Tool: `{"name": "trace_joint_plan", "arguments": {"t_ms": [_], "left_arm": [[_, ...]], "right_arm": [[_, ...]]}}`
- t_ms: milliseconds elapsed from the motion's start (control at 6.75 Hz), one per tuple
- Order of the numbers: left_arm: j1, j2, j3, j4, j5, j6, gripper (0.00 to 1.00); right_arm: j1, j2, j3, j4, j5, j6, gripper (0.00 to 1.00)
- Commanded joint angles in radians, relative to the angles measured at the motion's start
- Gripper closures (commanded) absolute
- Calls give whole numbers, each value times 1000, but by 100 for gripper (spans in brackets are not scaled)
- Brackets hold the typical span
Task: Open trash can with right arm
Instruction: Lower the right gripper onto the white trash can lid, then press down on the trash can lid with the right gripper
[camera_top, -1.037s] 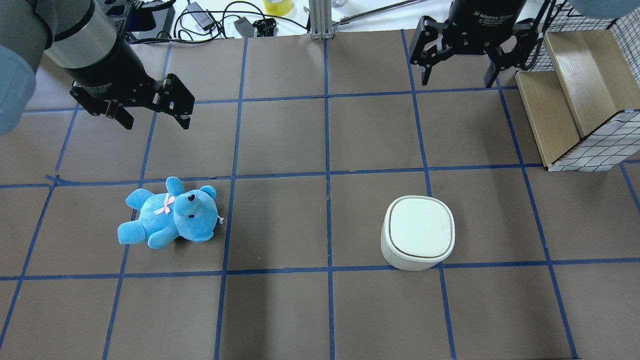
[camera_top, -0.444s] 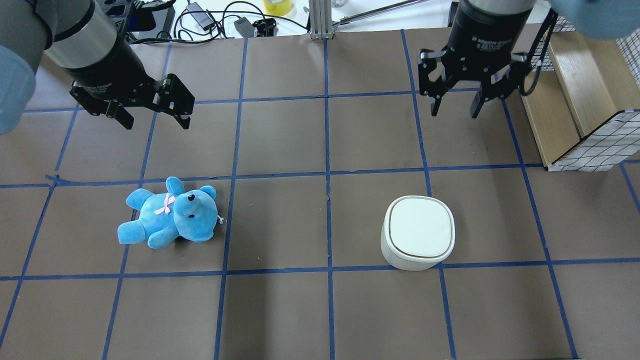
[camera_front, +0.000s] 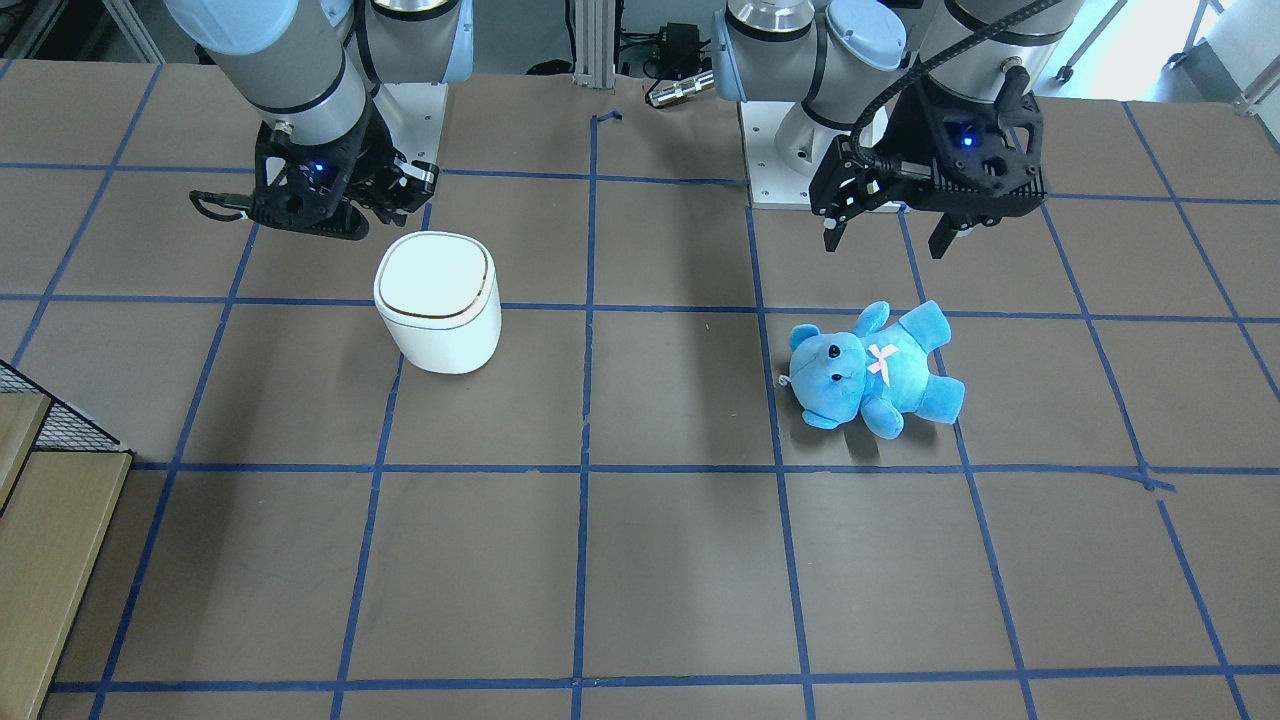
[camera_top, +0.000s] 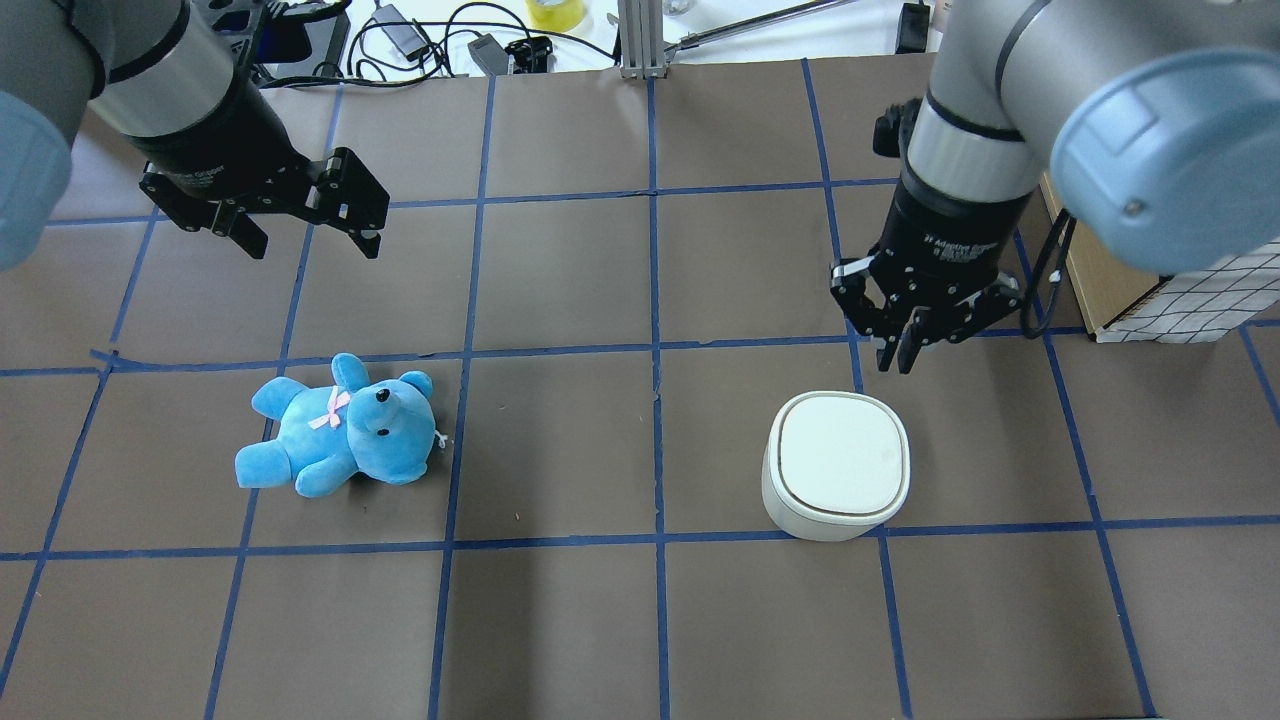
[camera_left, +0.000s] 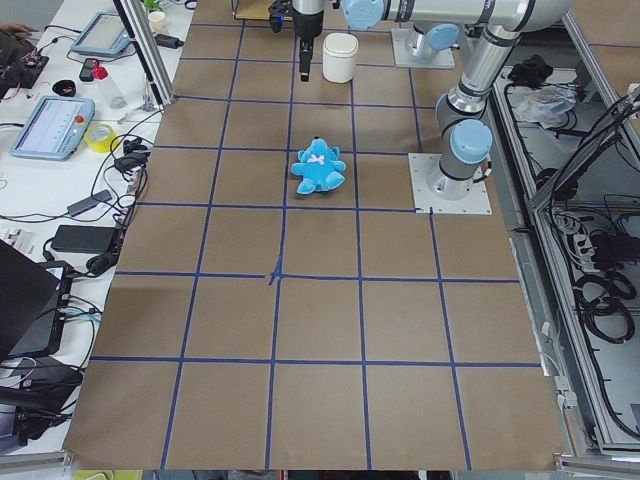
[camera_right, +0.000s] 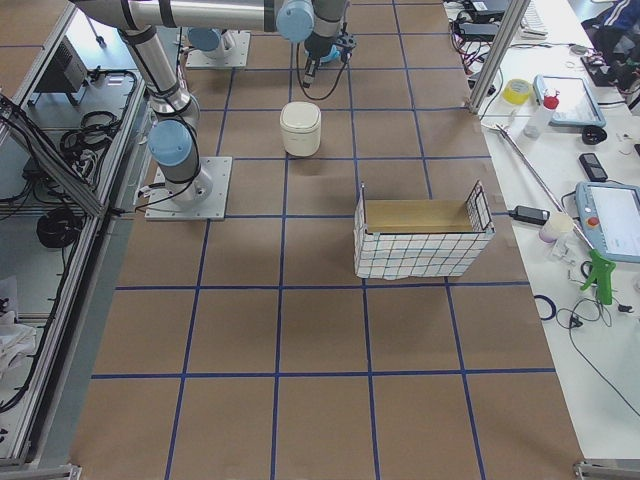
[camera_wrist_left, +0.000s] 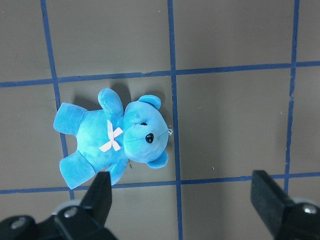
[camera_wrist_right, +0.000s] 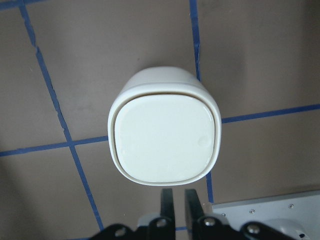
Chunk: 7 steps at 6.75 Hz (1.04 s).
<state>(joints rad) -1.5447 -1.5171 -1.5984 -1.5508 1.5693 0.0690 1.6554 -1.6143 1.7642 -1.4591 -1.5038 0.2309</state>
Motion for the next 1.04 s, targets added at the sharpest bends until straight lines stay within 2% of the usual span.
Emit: {"name": "trace_joint_plan", "arguments": {"t_ms": [0,296,741,889], "left_arm": [[0,0,0,0,0,0,0],[0,0,0,0,0,0,0],[0,0,0,0,0,0,0],[0,0,0,0,0,0,0]], "right_arm": [[6,-4,169,-183,-10,24,92],[12,5,266,-368,-18,25,93],[15,27,275,-372,-19,11,89],[12,18,259,-363,-18,13,78]]}}
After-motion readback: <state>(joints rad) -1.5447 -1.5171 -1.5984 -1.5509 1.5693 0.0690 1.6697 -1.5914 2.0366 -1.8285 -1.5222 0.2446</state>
